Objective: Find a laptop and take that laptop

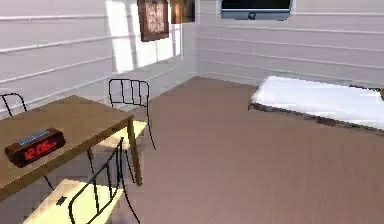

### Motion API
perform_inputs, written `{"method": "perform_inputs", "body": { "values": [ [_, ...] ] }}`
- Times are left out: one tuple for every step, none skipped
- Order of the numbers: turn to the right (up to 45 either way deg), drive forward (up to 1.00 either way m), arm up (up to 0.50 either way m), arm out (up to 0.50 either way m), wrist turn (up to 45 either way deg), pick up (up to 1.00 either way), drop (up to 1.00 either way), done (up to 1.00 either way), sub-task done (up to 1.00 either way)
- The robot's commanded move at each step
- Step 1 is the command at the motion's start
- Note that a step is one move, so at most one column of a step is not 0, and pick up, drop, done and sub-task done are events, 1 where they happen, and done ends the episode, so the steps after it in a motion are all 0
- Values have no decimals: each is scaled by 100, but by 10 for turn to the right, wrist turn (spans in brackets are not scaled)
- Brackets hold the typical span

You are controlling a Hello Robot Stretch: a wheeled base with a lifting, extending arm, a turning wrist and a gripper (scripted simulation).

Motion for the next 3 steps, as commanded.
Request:
{"method": "perform_inputs", "body": {
  "values": [
    [450,0,0,0,0,0,0,0,0],
    [450,0,0,0,0,0,0,0,0],
    [300,0,0,0,0,0,0,0,0]
  ]
}}
